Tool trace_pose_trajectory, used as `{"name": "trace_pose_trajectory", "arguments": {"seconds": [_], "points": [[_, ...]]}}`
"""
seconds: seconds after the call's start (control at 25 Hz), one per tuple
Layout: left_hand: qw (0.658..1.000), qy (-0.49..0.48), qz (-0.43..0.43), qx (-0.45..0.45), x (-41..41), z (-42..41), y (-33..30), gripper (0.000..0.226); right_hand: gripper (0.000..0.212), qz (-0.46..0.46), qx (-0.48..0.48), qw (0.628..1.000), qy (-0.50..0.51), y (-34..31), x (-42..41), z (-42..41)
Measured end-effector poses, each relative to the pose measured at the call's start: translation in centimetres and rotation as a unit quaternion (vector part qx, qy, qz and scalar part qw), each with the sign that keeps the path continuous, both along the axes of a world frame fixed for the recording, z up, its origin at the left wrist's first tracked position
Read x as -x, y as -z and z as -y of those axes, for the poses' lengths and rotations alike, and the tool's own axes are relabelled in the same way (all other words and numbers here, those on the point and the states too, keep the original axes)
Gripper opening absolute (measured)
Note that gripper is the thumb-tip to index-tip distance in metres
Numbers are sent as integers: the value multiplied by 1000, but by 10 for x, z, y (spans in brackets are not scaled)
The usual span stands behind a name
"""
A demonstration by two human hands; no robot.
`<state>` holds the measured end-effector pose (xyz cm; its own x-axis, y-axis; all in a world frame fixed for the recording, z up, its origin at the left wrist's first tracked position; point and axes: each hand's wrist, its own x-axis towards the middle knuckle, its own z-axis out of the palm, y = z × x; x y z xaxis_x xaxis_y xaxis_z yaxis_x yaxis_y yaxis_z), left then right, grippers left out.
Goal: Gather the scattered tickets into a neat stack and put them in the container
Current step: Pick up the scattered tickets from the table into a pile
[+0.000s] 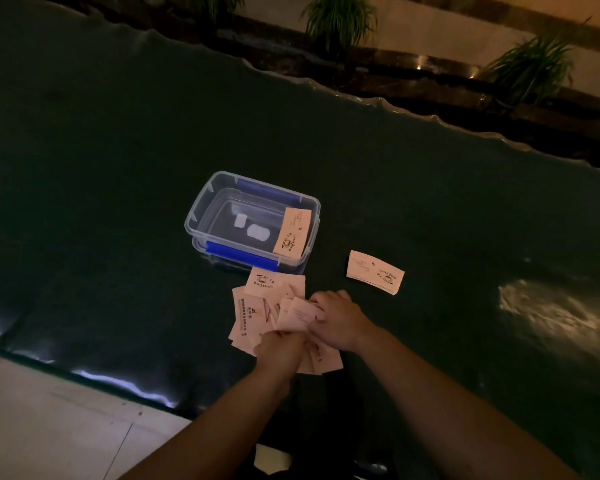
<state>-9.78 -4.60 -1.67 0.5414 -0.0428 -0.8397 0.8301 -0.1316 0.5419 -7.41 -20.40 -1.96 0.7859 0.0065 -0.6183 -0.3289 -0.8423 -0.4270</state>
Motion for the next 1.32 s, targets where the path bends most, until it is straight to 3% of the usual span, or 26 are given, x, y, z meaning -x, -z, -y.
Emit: {"name": "trace_pose_trajectory", "arguments": {"seconds": [0.12, 0.48, 0.8, 0.96, 1.16, 1.32], "points": [[999, -30, -42, 10, -1, 4, -1, 41, 57, 26, 25, 999, -22, 3, 8, 0], [992, -21, -102, 74, 10, 20, -8, 18, 67, 21, -14, 999, 21, 21, 29, 7], [980, -68, -147, 120, 22, 23, 1, 28, 80, 2, -20, 1000, -1, 25, 37, 11], [976, -89, -145, 137, 22, 23, 1, 29, 80, 22, 26, 999, -16, 24, 43, 6], [983, -41, -117, 138, 21, 24, 1, 49, 87, 11, -73, 989, 129, 23, 54, 6], [987, 43, -90, 125, 20, 30, 0, 48, 76, -26, -121, 970, 210, 20, 61, 8]]}}
